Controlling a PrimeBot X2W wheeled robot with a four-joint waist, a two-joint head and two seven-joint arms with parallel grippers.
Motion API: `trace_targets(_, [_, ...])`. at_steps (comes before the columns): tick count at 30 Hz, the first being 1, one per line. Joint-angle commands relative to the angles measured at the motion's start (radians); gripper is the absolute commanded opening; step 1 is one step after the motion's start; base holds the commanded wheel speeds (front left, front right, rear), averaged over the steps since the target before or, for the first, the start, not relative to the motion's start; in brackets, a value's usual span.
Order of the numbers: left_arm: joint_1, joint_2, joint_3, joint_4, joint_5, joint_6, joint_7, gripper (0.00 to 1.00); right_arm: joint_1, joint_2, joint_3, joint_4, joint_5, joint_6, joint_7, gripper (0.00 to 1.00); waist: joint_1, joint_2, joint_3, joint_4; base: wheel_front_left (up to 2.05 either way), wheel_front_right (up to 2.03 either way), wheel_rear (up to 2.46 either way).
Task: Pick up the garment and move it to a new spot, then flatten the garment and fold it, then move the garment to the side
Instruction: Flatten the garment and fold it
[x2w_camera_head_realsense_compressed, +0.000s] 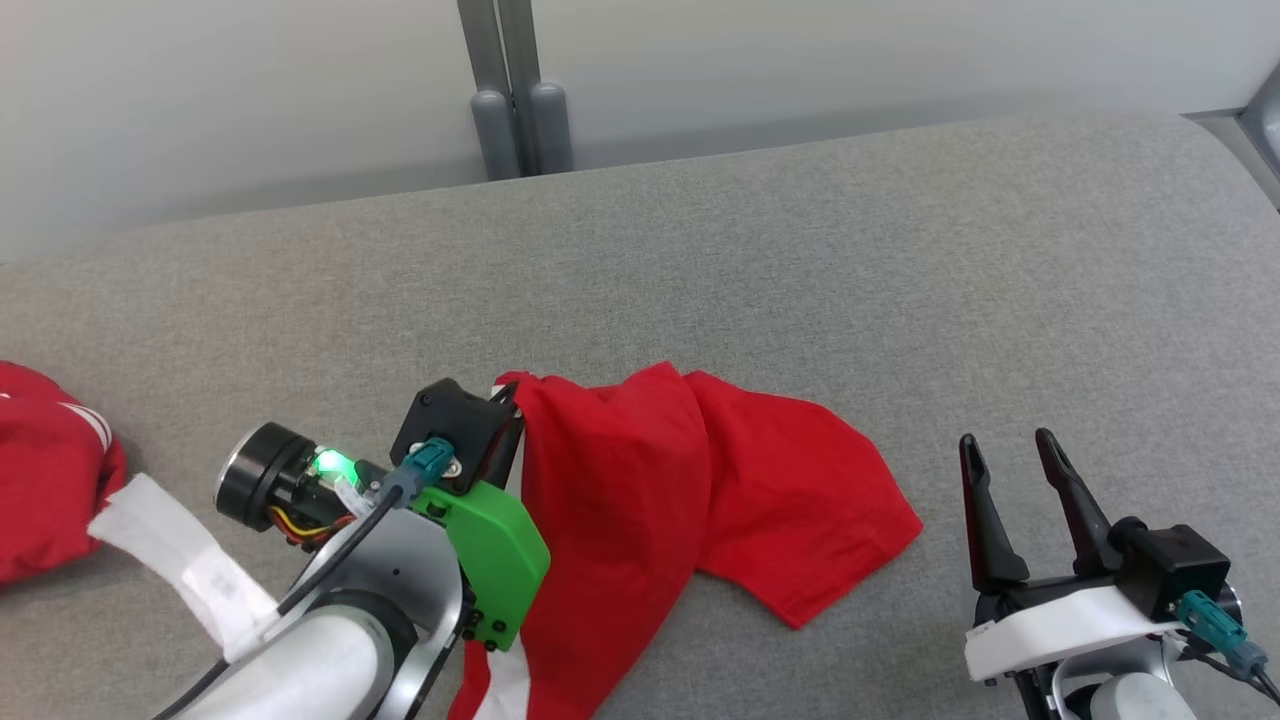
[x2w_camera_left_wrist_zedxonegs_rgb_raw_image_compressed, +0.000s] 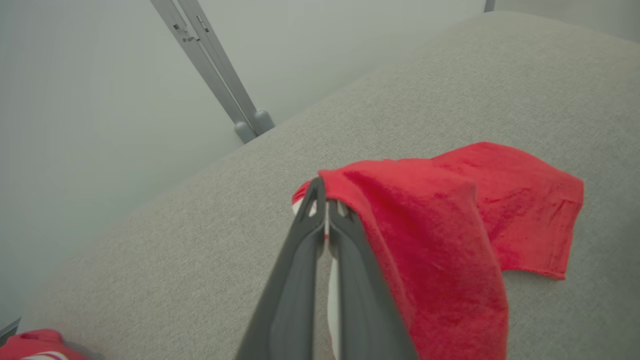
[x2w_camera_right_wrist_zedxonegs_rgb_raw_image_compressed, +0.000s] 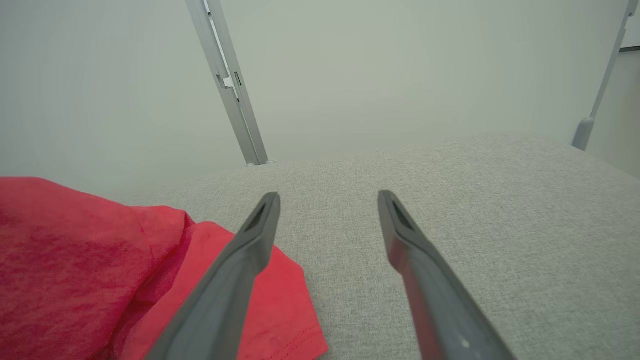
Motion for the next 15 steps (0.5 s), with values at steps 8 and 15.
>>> trace_targets(8, [-0.099,-0.19,-0.06,0.379,-0.057,-0.188,-0.219,0.0,-0.026,0.0,0.014,0.007,0.015,0.0,-0.003,1.0,0.0,0.0,0.066,-0.071,0.0,0.0,0.0])
trace_targets(15, [-0.173,-0.388,-0.079,0.648,-0.062,-0.265,-0.453,1.0,-0.043,0.0,0.033,0.016,0.018,0.0,-0.003,1.0,0.0,0.0,0.071,-0.099,0.0,0.0,0.0])
